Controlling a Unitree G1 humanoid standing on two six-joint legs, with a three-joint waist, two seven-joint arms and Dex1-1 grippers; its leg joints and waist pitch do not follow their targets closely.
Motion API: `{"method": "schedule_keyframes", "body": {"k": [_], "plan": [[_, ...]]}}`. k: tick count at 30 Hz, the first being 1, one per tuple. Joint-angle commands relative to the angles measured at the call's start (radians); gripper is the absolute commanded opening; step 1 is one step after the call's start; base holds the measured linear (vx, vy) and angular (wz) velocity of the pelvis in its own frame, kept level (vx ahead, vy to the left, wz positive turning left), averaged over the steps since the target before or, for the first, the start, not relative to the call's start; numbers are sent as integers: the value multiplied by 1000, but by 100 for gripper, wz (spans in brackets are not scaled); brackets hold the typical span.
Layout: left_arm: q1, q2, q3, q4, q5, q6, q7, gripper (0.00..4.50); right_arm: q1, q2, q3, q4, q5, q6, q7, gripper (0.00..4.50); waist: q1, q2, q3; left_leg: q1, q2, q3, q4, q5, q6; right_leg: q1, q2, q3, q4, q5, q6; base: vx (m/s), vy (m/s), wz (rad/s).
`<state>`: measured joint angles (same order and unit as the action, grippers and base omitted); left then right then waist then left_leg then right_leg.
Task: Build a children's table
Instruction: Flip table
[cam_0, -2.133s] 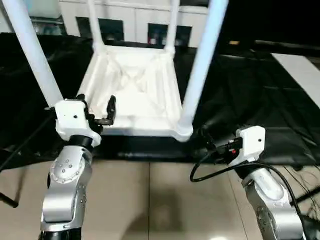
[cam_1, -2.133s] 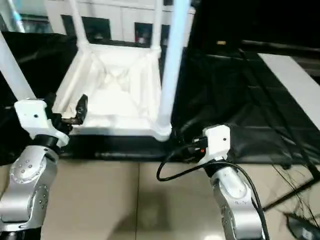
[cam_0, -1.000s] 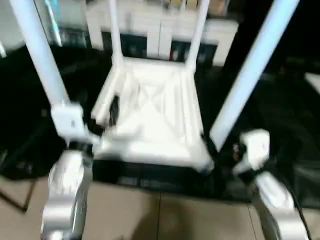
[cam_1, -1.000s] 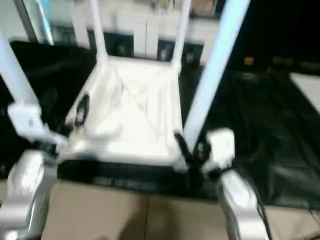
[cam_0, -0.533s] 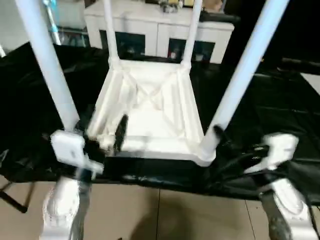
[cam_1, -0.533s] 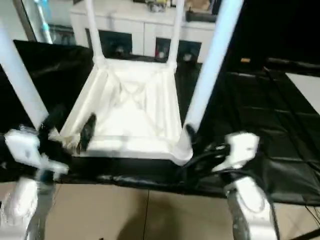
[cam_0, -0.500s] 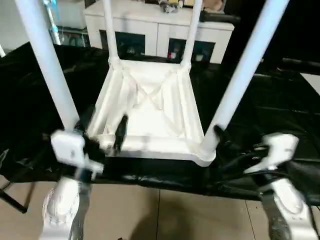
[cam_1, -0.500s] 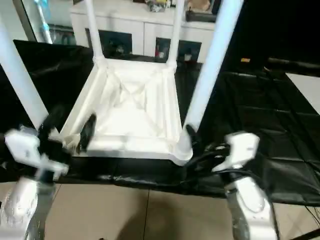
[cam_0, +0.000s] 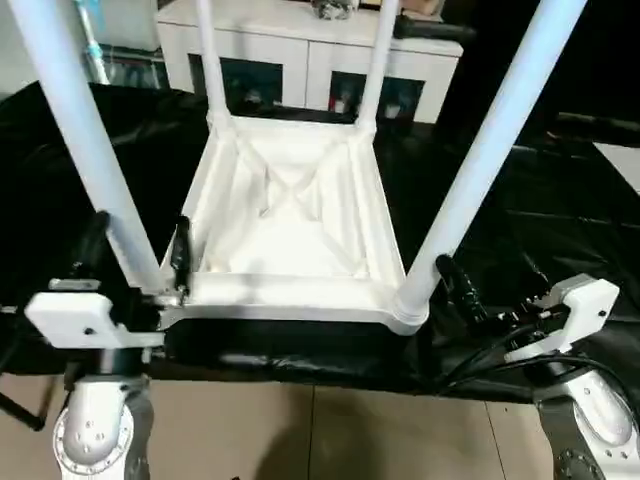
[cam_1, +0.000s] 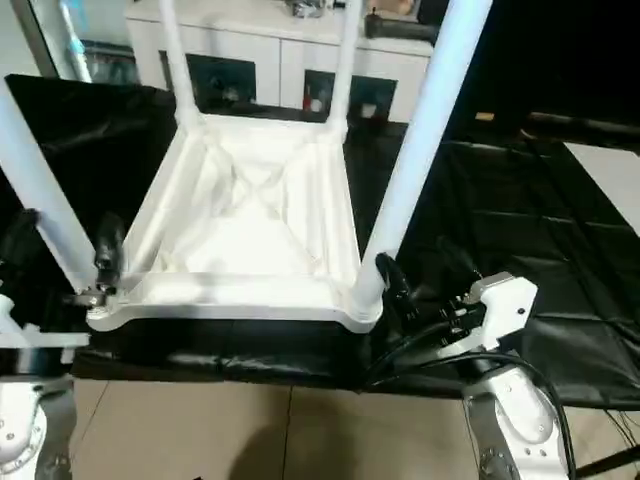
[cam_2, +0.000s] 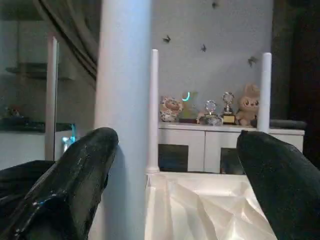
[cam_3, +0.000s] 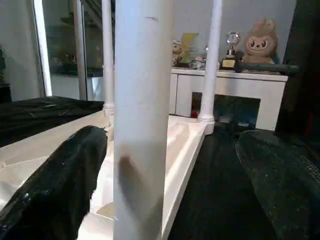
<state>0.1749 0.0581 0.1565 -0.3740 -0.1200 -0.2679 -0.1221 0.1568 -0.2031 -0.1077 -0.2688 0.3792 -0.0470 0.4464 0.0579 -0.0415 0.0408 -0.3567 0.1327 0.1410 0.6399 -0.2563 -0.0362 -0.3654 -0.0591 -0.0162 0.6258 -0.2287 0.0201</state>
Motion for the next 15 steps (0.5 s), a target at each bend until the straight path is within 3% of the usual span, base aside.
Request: {"method": "schedule_keyframes", "body": {"k": [1,5,6,7,10,12,15], "plan": [[-11,-7,9,16,-19,15,11,444,4,-4,14,-24,-7,8,2,450,-1,9,-27,-2,90,-37,-115,-214,18,23,-83,44,-79,-104,-159,0,0,0],[-55,-3,25,38,-55,54,23,444,26,-20,39,-47,-1,23,29,450,-1,12,-26,-1,89,-36,-115,-223,11,21,-82,46,-80,-109,-156,0,0,0],[-67,-2,27,41,-71,72,24,444,35,-30,49,-55,4,38,45,450,1,22,-26,0,89,-38,-116,-225,9,21,-81,46,-78,-104,-159,0,0,0],[-74,0,28,43,-77,84,24,444,42,-37,57,-62,11,49,57,450,0,17,-26,1,90,-37,-116,-227,8,21,-81,46,-79,-102,-159,0,0,0],[-97,2,39,46,-86,101,35,444,66,-68,83,-86,39,90,107,450,1,28,-25,-2,89,-40,-116,-229,12,25,-83,46,-78,-94,-168,0,0,0],[-104,1,43,45,-89,109,40,444,75,-82,90,-95,54,104,129,450,0,24,-25,-3,90,-39,-114,-227,15,26,-83,46,-79,-93,-170,0,0,0],[-135,7,60,35,-102,135,62,444,85,-119,90,-114,88,132,163,450,1,28,-24,-5,90,-40,-114,-224,18,27,-85,46,-80,-104,-177,0,0,0]]}}
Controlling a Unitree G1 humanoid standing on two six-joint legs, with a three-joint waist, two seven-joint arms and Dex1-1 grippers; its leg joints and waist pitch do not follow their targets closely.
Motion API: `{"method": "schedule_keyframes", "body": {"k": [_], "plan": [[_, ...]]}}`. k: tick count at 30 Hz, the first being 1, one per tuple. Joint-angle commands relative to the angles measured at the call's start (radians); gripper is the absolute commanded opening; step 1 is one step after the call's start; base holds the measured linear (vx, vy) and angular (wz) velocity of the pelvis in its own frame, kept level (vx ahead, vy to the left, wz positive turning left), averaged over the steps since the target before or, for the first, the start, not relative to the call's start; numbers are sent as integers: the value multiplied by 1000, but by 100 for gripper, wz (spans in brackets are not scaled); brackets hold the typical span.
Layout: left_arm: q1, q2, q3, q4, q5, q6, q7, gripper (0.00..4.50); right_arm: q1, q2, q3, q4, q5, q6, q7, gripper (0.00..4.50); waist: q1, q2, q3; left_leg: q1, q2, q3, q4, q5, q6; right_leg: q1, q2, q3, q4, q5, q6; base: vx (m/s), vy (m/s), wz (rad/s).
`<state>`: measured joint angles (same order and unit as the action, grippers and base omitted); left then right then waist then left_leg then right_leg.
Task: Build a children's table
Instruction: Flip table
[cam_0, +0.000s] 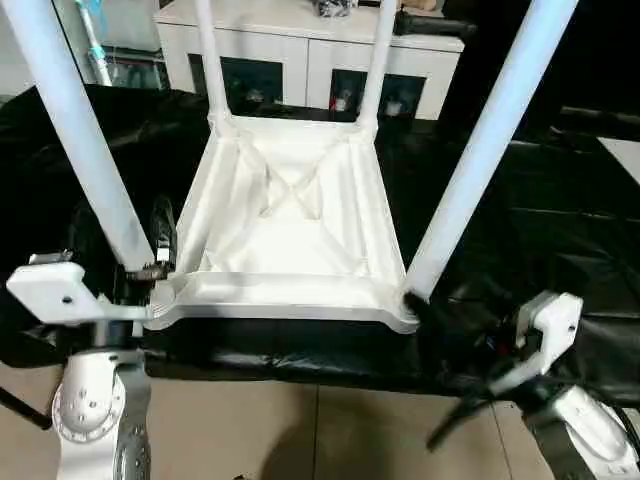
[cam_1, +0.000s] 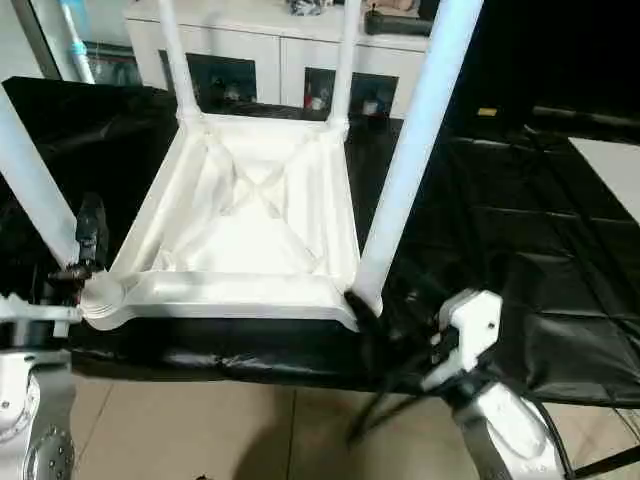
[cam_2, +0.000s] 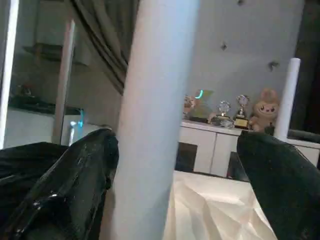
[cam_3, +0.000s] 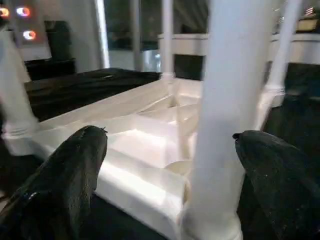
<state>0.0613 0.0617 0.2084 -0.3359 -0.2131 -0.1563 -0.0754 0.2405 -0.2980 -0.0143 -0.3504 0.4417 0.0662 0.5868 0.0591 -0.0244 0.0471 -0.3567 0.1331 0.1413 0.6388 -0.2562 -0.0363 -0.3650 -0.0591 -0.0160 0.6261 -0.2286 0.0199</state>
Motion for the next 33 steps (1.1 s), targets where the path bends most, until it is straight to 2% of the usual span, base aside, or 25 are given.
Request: {"method": "schedule_keyframes", "body": {"k": [1,7,8,10,12,13,15,16,18,19,21,24,26,28,30,31,33], "plan": [[-29,7,15,-5,-18,38,20,444,0,-30,-8,-29,28,19,27,450,0,9,-31,-4,91,-41,-112,-223,18,27,-85,46,-80,-106,-176,0,0,0],[-70,36,26,22,-56,133,12,444,-34,-25,-22,2,18,20,15,450,1,9,-33,-2,88,-39,-110,-193,18,23,-84,45,-77,-93,-187,0,0,0],[-92,52,30,41,-72,164,0,444,-57,-20,-20,8,17,31,4,450,1,7,-32,-2,88,-41,-111,-189,18,24,-83,44,-77,-89,-188,0,0,0],[-103,63,38,52,-65,197,11,444,-71,-16,-7,10,11,49,-5,450,1,9,-33,-2,85,-39,-110,-183,16,23,-83,44,-76,-88,-191,0,0,0],[-109,62,43,58,-80,198,10,428,-75,-16,2,9,11,57,-4,450,1,9,-34,-3,88,-40,-110,-163,16,27,-85,44,-74,-64,-195,0,0,0],[-111,64,44,59,-90,211,8,405,-76,-17,9,8,12,63,-1,450,2,10,-37,-3,88,-39,-107,-139,21,28,-85,43,-71,-24,-200,0,0,0],[-117,63,43,55,-106,214,2,398,-74,-22,17,5,20,76,5,450,3,11,-37,-3,88,-39,-107,-130,24,28,-84,43,-69,-4,-204,0,0,0],[-123,64,35,41,-112,220,-4,385,-72,-32,26,0,31,92,17,450,2,7,-35,-3,88,-39,-109,-142,27,29,-84,42,-71,-16,-209,0,0,0],[-127,65,29,31,-111,226,-6,375,-69,-38,31,-3,38,103,25,450,2,8,-33,-2,89,-38,-110,-164,26,29,-86,43,-73,-46,-210,0,0,0],[-130,68,23,20,-109,237,-4,363,-67,-44,32,-10,58,122,36,450,1,6,-31,-1,89,-38,-111,-184,23,28,-86,44,-76,-77,-207,0,0,0],[-128,64,20,4,-115,260,2,348,-58,-66,27,-31,116,173,74,450,3,7,-31,-1,90,-40,-112,-199,22,27,-88,45,-78,-107,-203,0,0,0],[-115,59,21,-6,-116,265,5,324,-50,-82,31,-37,124,185,95,450,6,4,-32,-2,91,-40,-111,-186,24,26,-88,45,-80,-104,-199,0,0,0],[-99,50,18,-19,-127,268,6,306,-49,-84,29,-31,125,185,100,450,8,1,-34,-3,92,-39,-110,-158,26,27,-89,45,-77,-70,-203,0,0,0],[-96,48,16,-23,-134,269,3,302,-50,-85,28,-31,128,187,102,450,10,3,-34,-3,92,-39,-109,-142,33,27,-89,44,-75,-42,-210,0,0,0],[-96,47,11,-29,-144,279,-3,267,-57,-92,30,-30,139,200,118,450,12,2,-32,-3,91,-39,-110,-145,38,27,-88,44,-76,-46,-211,0,0,0],[-102,47,11,-29,-149,286,-3,262,-66,-101,37,-23,141,208,136,450,14,-4,-32,-3,91,-38,-110,-153,39,28,-88,44,-78,-61,-208,0,0,0],[-108,47,14,-29,-150,296,0,263,-75,-112,43,-14,141,213,152,450,16,0,-31,-2,92,-40,-111,-159,37,27,-89,43,-78,-77,-205,0,0,0]]}}
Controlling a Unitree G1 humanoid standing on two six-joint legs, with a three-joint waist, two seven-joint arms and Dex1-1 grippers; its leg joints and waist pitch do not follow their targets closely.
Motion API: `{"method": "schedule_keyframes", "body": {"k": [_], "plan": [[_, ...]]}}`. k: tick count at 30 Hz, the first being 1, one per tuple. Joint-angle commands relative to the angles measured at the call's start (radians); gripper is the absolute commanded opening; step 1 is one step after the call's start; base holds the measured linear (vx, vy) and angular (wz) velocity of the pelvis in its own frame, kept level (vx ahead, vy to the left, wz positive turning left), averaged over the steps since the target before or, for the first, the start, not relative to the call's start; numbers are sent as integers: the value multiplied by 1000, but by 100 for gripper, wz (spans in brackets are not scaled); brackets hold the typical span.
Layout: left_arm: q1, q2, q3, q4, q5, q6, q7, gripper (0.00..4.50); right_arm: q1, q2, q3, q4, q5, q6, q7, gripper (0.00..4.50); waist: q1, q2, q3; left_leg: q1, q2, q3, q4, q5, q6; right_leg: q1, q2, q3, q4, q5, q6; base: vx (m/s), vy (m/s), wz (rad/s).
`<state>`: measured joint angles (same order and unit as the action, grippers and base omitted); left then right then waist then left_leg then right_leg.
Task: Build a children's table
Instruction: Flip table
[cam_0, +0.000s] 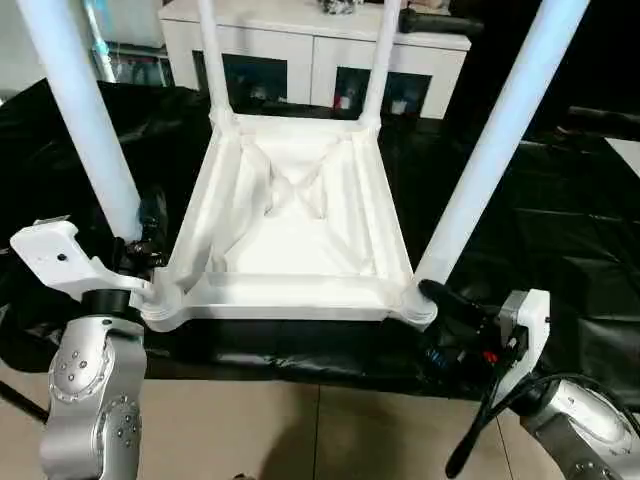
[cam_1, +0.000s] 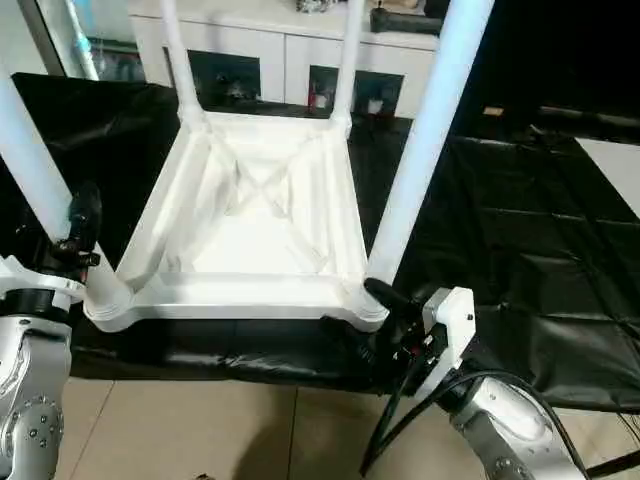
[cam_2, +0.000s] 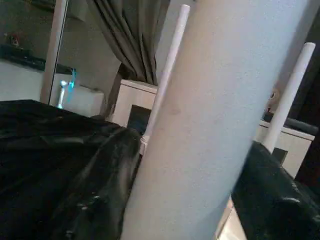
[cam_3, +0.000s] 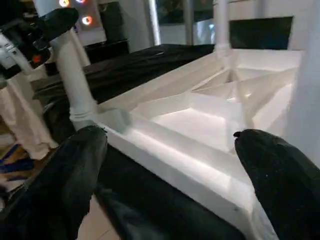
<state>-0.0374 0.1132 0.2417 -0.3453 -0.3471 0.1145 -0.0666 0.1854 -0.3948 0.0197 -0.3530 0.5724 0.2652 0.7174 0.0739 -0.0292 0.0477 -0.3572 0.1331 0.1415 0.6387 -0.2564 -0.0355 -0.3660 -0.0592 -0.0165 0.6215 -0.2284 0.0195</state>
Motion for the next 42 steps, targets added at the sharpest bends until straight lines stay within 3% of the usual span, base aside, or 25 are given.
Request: {"method": "schedule_keyframes", "body": {"k": [1,2,4,10,14,15,20,22,23,26,31,33,36,38,42], "plan": [[-14,-4,-18,-20,-14,34,-4,251,-28,-24,11,-1,5,13,35,450,3,1,-30,-1,93,-40,-111,-166,37,28,-90,45,-74,-97,-199,0,0,0],[-16,-4,-16,-22,-20,49,0,240,-38,-27,7,12,4,13,40,450,6,-5,-29,1,92,-38,-112,-173,34,25,-90,45,-77,-125,-197,0,0,0],[-16,-3,-14,-25,-22,68,7,232,-58,-29,2,35,-4,8,46,450,13,-6,-28,3,93,-36,-112,-172,27,21,-91,47,-81,-151,-189,0,0,0],[-4,-34,-4,-40,-72,77,15,225,-87,-35,-3,62,-15,9,49,450,15,-15,-32,0,92,-35,-107,-87,43,25,-89,44,-69,-44,-202,0,0,0],[-2,-60,4,-44,-107,84,19,225,-87,-32,-1,68,-22,5,44,450,13,-16,-30,-1,93,-34,-108,-106,45,26,-92,44,-73,-77,-204,0,0,0],[-9,-91,17,-45,-167,92,21,225,-85,-26,0,66,-25,8,36,450,13,-16,-30,0,92,-34,-108,-108,44,26,-91,45,-74,-83,-203,0,0,0],[-38,-145,47,-44,-288,105,31,225,-71,-19,8,48,-15,25,29,450,16,-19,-31,0,89,-28,-103,-82,50,26,-92,46,-72,-74,-213,0,0,0],[-63,-185,44,-51,-379,117,19,225,-46,-15,13,37,-15,33,17,450,23,-11,-33,4,91,-26,-101,-68,54,22,-88,46,-71,-49,-225,0,0,0],[-64,-190,41,-54,-392,123,12,225,-43,-12,10,36,-14,35,10,450,24,-13,-34,3,91,-26,-100,-60,55,23,-87,45,-69,-37,-225,0,0,0],[-61,-196,27,-60,-388,141,-9,225,-44,6,1,49,-36,32,-33,450,27,-8,-35,0,91,-29,-104,-49,49,25,-84,43,-67,-20,-213,0,0,0],[-63,-204,19,-57,-378,161,-14,216,-80,89,-22,119,-75,18,-162,450,12,-16,-36,-1,88,-27,-102,-15,39,30,-84,41,-64,36,-209,0,0,0],[-65,-203,19,-55,-389,164,-11,216,-93,121,-41,142,-60,14,-196,450,10,-17,-37,1,87,-25,-100,-20,39,30,-85,42,-65,30,-213,0,0,0],[-69,-196,22,-44,-407,165,-7,216,-133,194,-90,199,-19,11,-280,450,7,-6,-36,3,88,-26,-103,-13,32,28,-83,41,-61,37,-221,0,0,0],[-81,-194,23,-34,-410,166,-6,216,-179,261,-126,234,89,73,-316,450,4,-8,-37,4,87,-25,-103,-13,27,28,-81,41,-58,54,-221,0,0,0],[-88,-194,26,-30,-410,168,-8,216,-193,288,-126,235,166,129,-283,450,7,-2,-40,6,86,-24,-99,9,29,31,-80,40,-55,96,-214,0,0,0]]}}
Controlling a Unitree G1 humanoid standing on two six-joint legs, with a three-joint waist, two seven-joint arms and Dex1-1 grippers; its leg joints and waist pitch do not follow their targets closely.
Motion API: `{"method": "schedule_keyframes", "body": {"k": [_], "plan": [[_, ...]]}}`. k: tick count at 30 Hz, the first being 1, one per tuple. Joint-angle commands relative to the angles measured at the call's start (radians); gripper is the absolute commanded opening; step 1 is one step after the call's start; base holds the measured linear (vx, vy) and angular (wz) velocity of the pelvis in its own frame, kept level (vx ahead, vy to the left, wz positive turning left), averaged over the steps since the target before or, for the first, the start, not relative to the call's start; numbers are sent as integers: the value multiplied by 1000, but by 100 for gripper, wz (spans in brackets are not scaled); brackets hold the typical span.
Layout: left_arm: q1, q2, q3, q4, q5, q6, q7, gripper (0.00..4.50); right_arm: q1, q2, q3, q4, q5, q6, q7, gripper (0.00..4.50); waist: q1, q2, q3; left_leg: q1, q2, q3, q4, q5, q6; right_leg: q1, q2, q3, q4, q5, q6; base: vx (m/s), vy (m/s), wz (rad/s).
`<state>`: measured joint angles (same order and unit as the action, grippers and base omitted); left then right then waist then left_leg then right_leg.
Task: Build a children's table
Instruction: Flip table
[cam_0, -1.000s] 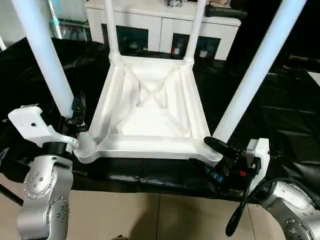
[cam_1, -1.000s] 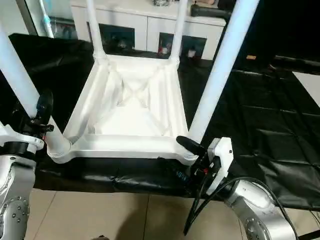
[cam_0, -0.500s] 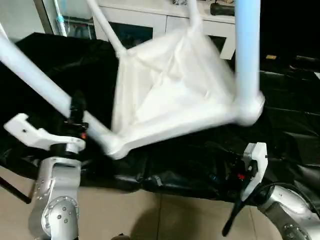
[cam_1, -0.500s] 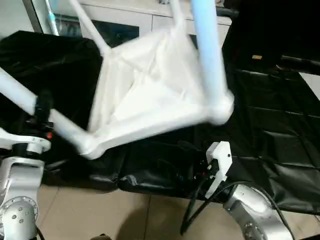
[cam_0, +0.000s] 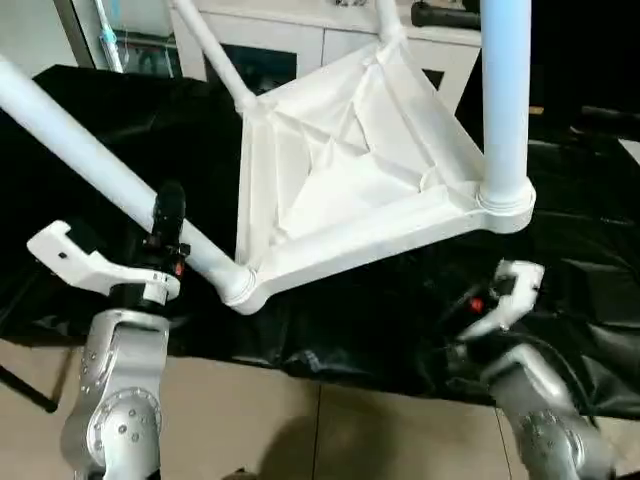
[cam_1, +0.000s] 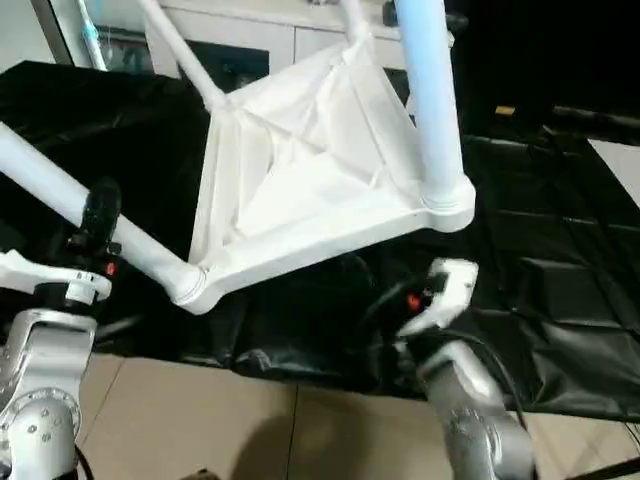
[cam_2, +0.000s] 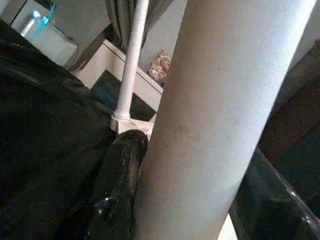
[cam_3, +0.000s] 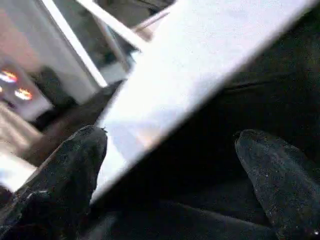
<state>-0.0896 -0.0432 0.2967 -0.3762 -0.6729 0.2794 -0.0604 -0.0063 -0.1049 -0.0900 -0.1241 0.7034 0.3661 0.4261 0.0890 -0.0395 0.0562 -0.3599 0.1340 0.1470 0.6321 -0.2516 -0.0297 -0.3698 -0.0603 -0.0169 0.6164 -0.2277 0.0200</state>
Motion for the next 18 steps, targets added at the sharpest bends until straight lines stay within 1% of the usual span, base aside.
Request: {"method": "schedule_keyframes", "body": {"k": [1,2,4,5,6,7,8,9,10,12,13,14,15,18], "plan": [[-37,-36,-28,2,-84,5,-14,216,-7,5,-8,0,68,49,37,450,-7,7,-49,7,86,-30,-93,13,21,36,-79,39,-50,108,-214,0,0,0],[-38,-36,-27,3,-85,6,-15,216,-15,11,2,-7,107,81,74,450,-7,8,-50,7,86,-30,-92,14,24,39,-80,39,-48,119,-218,0,0,0],[-38,-36,-27,3,-85,7,-16,216,-25,14,10,-3,105,87,82,450,-6,5,-51,6,87,-30,-92,11,24,40,-82,39,-49,112,-219,0,0,0],[-37,-37,-27,2,-86,7,-17,216,-36,18,10,8,94,87,68,450,-6,6,-50,7,87,-29,-92,14,20,38,-81,39,-49,106,-219,0,0,0],[-36,-38,-26,1,-88,8,-18,216,-56,29,5,30,78,76,48,450,-7,6,-49,6,87,-29,-93,13,16,37,-82,39,-50,99,-220,0,0,0],[-35,-38,-26,1,-91,9,-20,216,-85,47,-10,59,66,67,14,450,-8,6,-51,8,85,-28,-93,11,3,36,-82,39,-50,79,-222,0,0,0],[-35,-38,-27,0,-92,10,-21,216,-93,52,-15,68,64,64,4,450,-8,7,-50,8,85,-28,-94,12,-2,35,-82,39,-51,76,-222,0,0,0],[-35,-38,-27,1,-92,10,-24,216,-107,60,-24,81,66,63,-14,450,-10,7,-50,8,84,-27,-94,11,-5,35,-82,39,-50,73,-224,0,0,0],[-36,-38,-28,2,-93,11,-26,216,-137,82,-49,106,99,65,-41,450,-9,9,-51,9,84,-27,-94,10,-12,35,-81,39,-49,74,-222,0,0,0],[-36,-39,-28,3,-93,11,-27,216,-151,87,-57,117,107,70,-52,450,-7,9,-52,10,84,-26,-93,18,-14,35,-80,39,-48,88,-219,0,0,0],[-36,-41,-30,3,-92,11,-27,216,-178,99,-69,143,128,83,-69,450,-7,8,-54,9,82,-26,-92,46,-13,36,-78,38,-45,127,-214,0,0,0],[-37,-41,-30,3,-92,11,-28,216,-187,101,-70,154,129,88,-73,450,-7,9,-54,10,82,-25,-91,46,-12,36,-78,38,-44,131,-215,0,0,0],[-37,-41,-30,4,-92,11,-28,216,-188,101,-70,155,129,89,-73,450,-7,10,-54,10,82,-25,-91,39,-11,36,-78,38,-44,129,-216,0,0,0],[-38,-41,-32,3,-92,13,-32,216,-216,111,-71,194,101,90,-99,450,-6,9,-55,8,82,-24,-92,40,-14,38,-78,38,-44,135,-213,0,0,0]]}}
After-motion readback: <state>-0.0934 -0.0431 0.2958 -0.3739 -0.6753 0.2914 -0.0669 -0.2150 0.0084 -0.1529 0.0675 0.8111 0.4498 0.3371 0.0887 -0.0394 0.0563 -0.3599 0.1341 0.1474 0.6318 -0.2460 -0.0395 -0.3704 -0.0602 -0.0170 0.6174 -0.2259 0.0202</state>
